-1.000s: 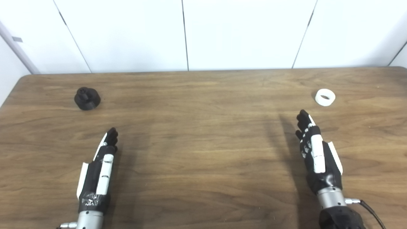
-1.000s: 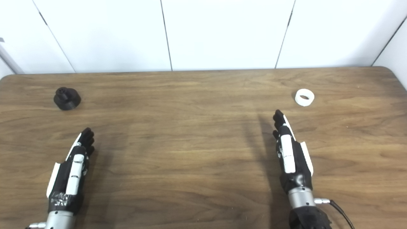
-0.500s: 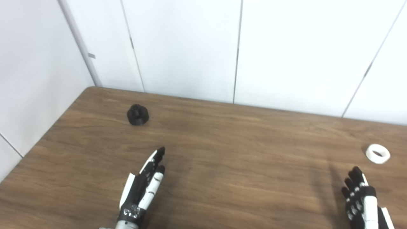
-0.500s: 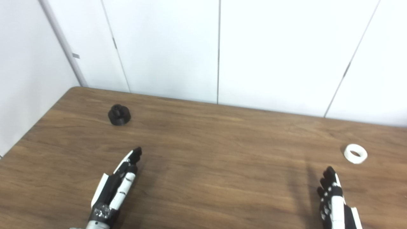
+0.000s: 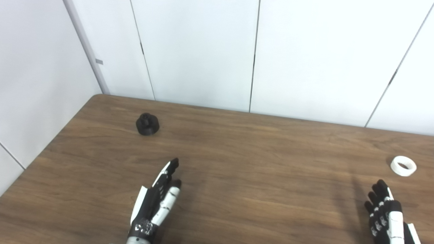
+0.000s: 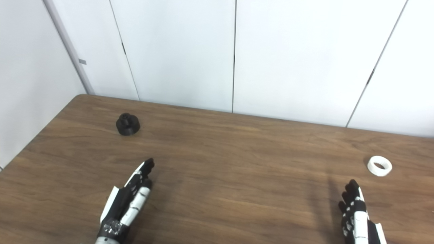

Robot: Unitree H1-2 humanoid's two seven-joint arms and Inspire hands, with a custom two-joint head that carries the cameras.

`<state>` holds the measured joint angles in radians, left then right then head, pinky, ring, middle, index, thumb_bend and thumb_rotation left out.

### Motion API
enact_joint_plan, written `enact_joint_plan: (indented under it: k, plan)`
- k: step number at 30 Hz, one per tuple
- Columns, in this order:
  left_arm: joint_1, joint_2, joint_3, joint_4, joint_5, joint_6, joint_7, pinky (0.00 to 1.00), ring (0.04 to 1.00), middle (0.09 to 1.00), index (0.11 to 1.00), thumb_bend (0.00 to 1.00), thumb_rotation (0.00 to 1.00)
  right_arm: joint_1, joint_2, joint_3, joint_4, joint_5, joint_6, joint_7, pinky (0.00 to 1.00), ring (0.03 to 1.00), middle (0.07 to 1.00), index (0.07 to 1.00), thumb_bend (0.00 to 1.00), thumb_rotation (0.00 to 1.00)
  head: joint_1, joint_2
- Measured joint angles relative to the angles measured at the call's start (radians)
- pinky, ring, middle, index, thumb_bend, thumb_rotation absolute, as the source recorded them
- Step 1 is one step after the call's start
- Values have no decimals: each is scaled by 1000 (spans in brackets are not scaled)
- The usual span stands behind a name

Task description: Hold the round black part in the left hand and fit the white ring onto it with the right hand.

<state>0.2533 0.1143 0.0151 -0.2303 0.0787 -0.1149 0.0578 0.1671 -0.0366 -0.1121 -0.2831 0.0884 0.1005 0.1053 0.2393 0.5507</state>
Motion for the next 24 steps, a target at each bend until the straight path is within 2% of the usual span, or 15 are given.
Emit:
enact_joint_plan:
  k: [1,3,4,9,12,13,17,21,24]
  plan:
    - [0,-1,-1,-5,13,7,6,993,969,941,944,778,444,0,0,0,-1,-1,2,0,1000,1000,1000,991,461,1000,-2,0]
    - [1,-3,-4,-22,31,35,17,993,965,938,940,811,414,0,-2,0,-6,-2,9,0,1000,1000,1000,991,455,1000,0,0]
    - [-1,-3,-5,-41,42,60,19,970,953,930,922,862,388,0,-3,-1,-10,-3,12,0,1000,1000,999,988,432,1000,2,0]
    - [-20,3,12,-147,99,150,37,921,931,914,897,938,318,2,-3,-2,-21,-9,16,-1,1000,1000,1000,992,391,1000,5,-2]
    - [-71,8,51,-171,168,207,43,911,914,903,888,951,300,4,-3,-2,-20,-9,16,-1,1000,1000,1000,999,369,1000,5,0]
    - [-92,11,63,-177,198,232,43,851,889,900,893,963,309,4,-3,-1,-21,-9,16,-1,1000,1000,1000,1000,368,1000,5,0]
    - [-161,75,92,-221,303,345,16,825,885,902,887,997,300,3,-3,-2,-21,-7,17,-1,1000,1000,1000,997,360,1000,6,0]
    - [-200,106,134,-228,323,432,-6,918,957,939,890,996,272,4,-3,-2,-22,-3,19,-1,1000,1000,1000,999,352,1000,6,0]
    - [-218,134,148,-213,324,464,-28,947,964,934,864,998,283,4,-3,-2,-23,-4,23,-2,1000,1000,1000,999,348,1000,5,0]
